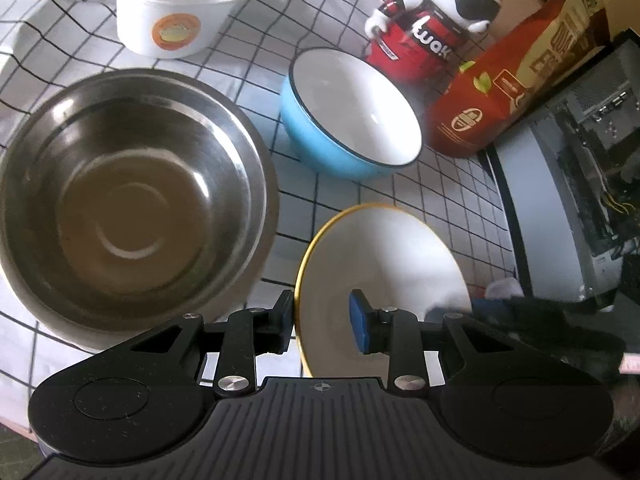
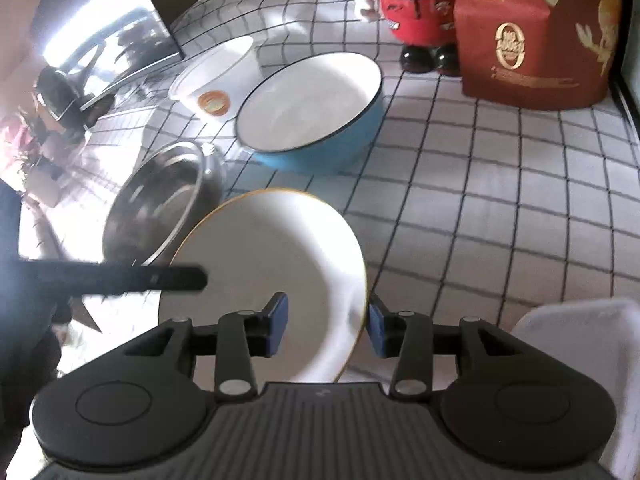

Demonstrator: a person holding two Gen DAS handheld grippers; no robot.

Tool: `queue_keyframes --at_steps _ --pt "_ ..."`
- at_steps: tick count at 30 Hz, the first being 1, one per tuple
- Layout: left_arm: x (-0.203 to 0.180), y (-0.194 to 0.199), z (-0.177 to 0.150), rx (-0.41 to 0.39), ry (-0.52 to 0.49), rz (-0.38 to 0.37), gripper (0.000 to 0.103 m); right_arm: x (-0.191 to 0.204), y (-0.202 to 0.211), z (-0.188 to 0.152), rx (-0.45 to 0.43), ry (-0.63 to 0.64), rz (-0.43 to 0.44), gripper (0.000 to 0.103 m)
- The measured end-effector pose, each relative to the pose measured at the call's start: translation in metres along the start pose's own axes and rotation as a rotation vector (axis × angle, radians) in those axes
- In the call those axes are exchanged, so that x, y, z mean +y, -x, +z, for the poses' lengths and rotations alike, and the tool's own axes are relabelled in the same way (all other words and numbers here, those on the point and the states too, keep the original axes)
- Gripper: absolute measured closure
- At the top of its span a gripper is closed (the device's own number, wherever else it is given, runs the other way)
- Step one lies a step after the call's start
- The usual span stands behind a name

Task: Organize plates and bowls

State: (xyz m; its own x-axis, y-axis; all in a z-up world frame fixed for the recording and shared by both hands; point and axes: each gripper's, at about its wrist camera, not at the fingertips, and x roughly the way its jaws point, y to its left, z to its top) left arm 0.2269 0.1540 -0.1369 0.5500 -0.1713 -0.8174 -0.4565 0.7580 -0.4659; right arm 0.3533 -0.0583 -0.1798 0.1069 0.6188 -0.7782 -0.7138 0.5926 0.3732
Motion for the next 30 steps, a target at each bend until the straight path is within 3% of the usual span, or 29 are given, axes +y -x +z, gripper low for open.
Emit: queue_keyframes --at_steps 13,18,19,21,25,28,30 --pt "-0.008 -0.012 0.013 -0.058 -0.033 0.0 0.066 0.013 -0.001 -0.017 -0.03 0.126 -0.062 0.06" --pt "-0.018 -0.003 0.016 -0.027 -0.058 0.058 0.067 0.027 0.018 -0.019 -0.125 0.312 -0.235 0.06" --pt "-0.021 0.003 0.018 -0.026 -0.069 0.069 0.067 0.029 0.025 -0.017 -0.151 0.343 -0.25 0.058" --pt "-0.026 0.016 0.024 -0.045 -0.083 0.058 0.067 0.03 0.04 -0.012 -0.205 0.381 -0.264 0.045" --pt "-0.034 0.041 0.058 -0.128 -0.101 0.023 0.067 0.028 0.051 0.008 -0.288 0.379 -0.312 0.041" --pt "-0.032 0.035 0.096 -0.146 -0.121 0.047 0.067 0.024 0.053 0.028 -0.4 0.291 -0.345 0.041" --pt "-0.027 0.021 0.123 -0.136 -0.134 0.09 0.067 0.019 0.049 0.049 -0.365 0.209 -0.296 0.041"
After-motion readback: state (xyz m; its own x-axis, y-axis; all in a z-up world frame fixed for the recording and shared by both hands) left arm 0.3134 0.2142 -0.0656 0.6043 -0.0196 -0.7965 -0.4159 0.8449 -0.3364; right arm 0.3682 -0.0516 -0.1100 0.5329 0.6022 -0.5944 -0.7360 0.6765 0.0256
